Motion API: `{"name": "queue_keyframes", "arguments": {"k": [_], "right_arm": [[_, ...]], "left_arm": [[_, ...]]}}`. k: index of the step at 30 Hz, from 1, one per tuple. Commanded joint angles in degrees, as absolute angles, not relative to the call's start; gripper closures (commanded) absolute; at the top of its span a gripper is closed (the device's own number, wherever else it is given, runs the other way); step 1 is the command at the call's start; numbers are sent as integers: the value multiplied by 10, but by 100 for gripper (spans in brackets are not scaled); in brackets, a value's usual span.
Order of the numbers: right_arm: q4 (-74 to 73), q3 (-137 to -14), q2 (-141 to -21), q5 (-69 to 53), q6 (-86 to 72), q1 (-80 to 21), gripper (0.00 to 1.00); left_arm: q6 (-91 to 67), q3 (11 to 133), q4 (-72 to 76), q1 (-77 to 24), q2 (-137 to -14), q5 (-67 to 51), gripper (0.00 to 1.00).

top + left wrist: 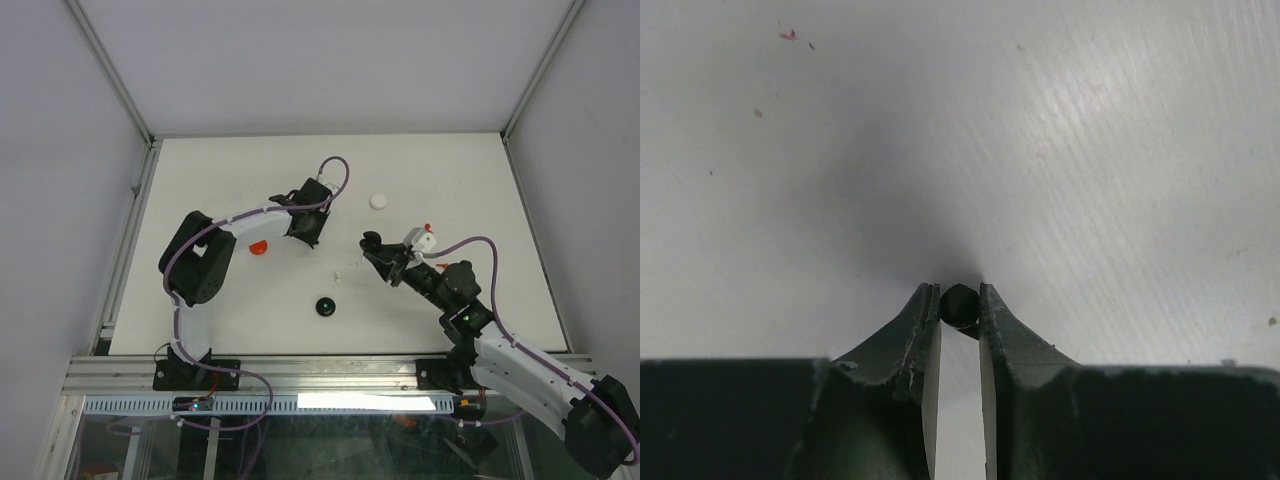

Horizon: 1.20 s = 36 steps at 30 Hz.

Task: Insert the wireless bluetooth earbuds into the charging case
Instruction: Pick up the earbud from the center of the board.

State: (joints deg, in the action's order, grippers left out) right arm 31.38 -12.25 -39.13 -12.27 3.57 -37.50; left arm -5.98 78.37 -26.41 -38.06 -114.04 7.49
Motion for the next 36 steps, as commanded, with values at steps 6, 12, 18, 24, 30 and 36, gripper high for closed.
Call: {"name": "queue_keyframes", "arguments": {"k": [6,12,18,24,30,36], "right_arm": [[384,-127,-404,-135,37,-375,100],[418,-133,-418,-145,28,-375,100],[456,-136,-429,-157,12,-374,100],[487,-146,-446,-177,-4,-375,100],[523,-153,-466,-194,-31,-374,100],[542,-163,-477,-218,-57,-375,100]], "left_arm": [[-74,737,-254,-424,-985,141,91],[-60,701,-216,-463,-893,183,93],[-36,654,-146,-501,-789,192,93],[-10,568,-17,-510,-676,134,93],[28,492,98,-510,-600,55,90],[65,447,180,-510,-572,-29,87]]}}
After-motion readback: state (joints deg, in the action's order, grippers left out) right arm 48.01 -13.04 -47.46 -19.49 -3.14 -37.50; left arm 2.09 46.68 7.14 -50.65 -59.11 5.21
